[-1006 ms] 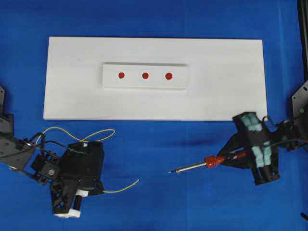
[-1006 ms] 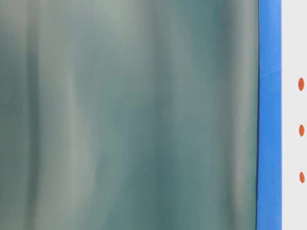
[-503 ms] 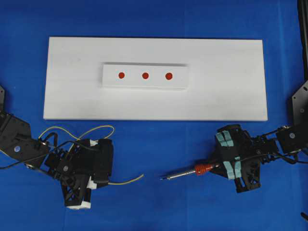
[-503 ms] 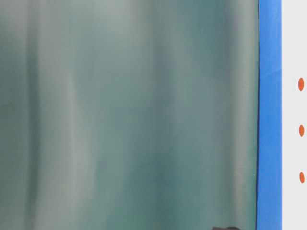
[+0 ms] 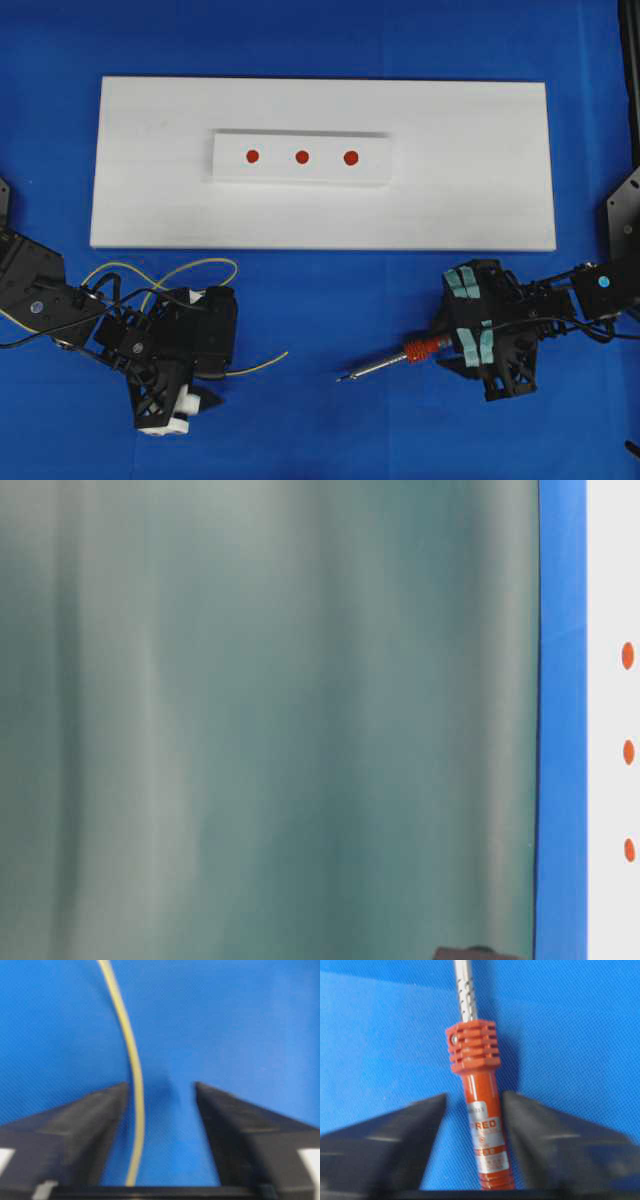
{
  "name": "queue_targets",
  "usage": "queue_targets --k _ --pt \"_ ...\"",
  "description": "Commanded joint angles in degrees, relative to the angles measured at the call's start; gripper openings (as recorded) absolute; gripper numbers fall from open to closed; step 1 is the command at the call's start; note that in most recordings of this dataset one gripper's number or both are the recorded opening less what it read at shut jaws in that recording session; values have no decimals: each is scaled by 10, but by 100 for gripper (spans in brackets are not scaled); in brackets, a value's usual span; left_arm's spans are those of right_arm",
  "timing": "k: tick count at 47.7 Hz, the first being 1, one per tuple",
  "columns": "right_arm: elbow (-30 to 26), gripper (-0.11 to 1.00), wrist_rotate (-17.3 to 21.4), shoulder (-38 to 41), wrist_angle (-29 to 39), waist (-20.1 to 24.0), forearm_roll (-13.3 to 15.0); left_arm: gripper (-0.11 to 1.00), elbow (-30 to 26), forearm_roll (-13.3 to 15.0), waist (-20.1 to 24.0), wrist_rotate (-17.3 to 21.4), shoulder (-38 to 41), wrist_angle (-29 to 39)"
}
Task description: Touch the tip of the soldering iron to the tip of the solder at the mark.
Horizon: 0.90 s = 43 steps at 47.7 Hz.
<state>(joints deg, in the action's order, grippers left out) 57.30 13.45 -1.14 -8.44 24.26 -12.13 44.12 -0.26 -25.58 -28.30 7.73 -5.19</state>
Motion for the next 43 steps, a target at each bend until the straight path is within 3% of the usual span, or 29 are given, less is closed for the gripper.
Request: queue_targets --k 1,5,8,13,22,30,43 --pt "-13 59 -4 -10 3 1 -3 65 -8 1 0 4 -25 9" --pt "-18 82 -9 -26 13 0 2 84 -8 -1 0 9 -47 27" --pt "-21 93 -13 -49 32 -4 8 86 -9 -1 4 18 -75 51" --pt "-31 87 -25 -106 83 -23 23 79 -10 -2 12 41 -124 90" --pt "-42 88 -38 -221 162 -84 73 79 -4 -3 49 118 -207 134" --pt "-43 88 -38 -334 216 -160 128 79 11 -2 101 194 -268 139" --pt "-32 88 -39 -504 297 -225 168 78 57 -3 157 261 -395 136"
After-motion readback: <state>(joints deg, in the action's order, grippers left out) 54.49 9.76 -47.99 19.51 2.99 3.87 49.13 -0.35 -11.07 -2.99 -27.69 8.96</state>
